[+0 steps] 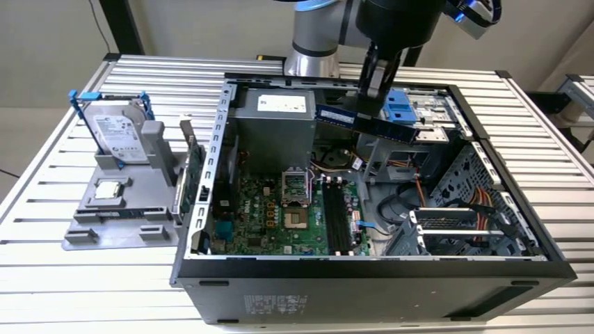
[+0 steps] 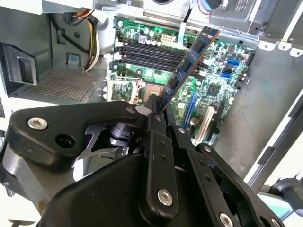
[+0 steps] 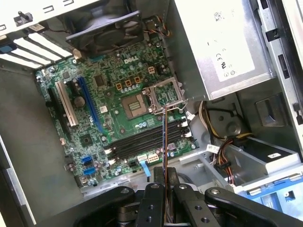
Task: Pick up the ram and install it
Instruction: 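Insert the ram into the slot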
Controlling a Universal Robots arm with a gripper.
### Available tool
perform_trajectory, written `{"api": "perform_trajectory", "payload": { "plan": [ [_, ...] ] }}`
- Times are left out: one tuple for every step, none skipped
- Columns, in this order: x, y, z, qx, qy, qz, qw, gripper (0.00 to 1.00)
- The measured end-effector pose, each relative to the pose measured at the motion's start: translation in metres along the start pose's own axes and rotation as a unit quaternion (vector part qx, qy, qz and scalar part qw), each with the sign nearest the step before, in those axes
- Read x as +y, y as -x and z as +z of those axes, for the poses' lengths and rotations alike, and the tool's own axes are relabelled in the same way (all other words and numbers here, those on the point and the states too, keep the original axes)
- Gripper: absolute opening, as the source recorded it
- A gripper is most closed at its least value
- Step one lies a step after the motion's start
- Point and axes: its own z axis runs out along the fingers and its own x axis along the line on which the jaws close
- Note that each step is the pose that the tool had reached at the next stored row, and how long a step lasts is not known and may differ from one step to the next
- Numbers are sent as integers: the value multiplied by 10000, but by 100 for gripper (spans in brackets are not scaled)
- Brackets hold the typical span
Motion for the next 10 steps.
{"api": "perform_trajectory", "payload": {
  "plan": [
    [0, 0, 0, 0, 0, 17, 10000, 0],
    [0, 0, 0, 0, 0, 33, 10000, 0],
    [0, 0, 0, 0, 0, 49, 10000, 0],
    [0, 0, 0, -1, 0, 65, 10000, 0],
    [0, 0, 0, 0, 0, 81, 10000, 0],
    [0, 0, 0, -1, 0, 97, 10000, 0],
    [0, 0, 0, -1, 0, 112, 9999, 0],
    [0, 0, 0, -1, 0, 127, 9999, 0],
    [0, 0, 0, -1, 0, 143, 9999, 0],
    [0, 0, 0, -1, 0, 159, 9999, 0]
  ]
}}
